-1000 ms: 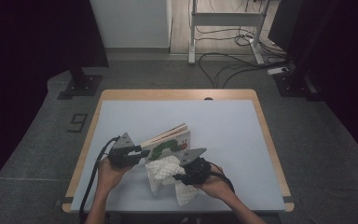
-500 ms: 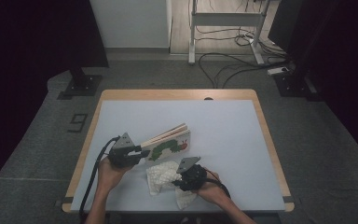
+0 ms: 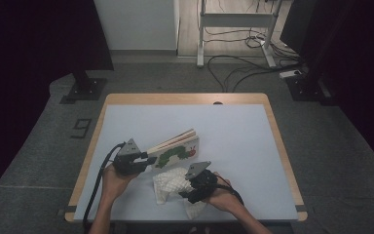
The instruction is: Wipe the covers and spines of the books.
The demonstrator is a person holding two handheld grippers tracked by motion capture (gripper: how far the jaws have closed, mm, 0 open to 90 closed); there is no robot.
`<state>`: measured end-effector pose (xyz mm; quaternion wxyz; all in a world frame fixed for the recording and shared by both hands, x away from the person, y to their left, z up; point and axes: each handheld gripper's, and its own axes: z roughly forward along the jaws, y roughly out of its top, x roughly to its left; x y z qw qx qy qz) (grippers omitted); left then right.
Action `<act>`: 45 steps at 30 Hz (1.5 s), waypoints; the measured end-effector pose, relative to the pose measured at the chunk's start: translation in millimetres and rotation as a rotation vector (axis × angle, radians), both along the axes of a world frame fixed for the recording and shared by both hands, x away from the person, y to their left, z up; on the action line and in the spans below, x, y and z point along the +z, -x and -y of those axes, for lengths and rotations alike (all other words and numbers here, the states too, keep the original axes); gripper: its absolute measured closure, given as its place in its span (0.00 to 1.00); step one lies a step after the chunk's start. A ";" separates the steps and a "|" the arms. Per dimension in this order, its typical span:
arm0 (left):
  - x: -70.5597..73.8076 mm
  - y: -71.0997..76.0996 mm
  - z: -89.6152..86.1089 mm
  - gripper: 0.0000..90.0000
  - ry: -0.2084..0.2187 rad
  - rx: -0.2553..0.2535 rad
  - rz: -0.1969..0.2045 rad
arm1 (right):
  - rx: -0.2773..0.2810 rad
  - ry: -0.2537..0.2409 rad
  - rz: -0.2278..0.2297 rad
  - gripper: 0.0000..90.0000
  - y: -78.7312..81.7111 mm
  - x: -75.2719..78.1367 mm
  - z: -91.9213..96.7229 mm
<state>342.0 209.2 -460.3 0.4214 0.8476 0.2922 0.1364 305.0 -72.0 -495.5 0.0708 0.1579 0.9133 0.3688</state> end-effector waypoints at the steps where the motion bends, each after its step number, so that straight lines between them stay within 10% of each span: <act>1: 0.0 0.1 0.1 0.74 -0.001 0.000 0.001 | -0.003 -0.007 -0.001 0.29 -0.4 3.1 0.6; 13: -0.1 0.0 0.1 0.74 -0.001 0.000 0.001 | -0.046 -0.082 -0.001 0.29 -15.2 27.7 11.1; 32: -0.3 -0.2 0.2 0.74 0.000 -0.002 0.000 | -0.232 -0.130 0.031 0.28 -48.6 28.3 66.9; 45: -0.3 -0.4 0.2 0.74 -0.001 -0.003 0.000 | -0.245 -0.156 0.042 0.23 -76.8 24.6 63.5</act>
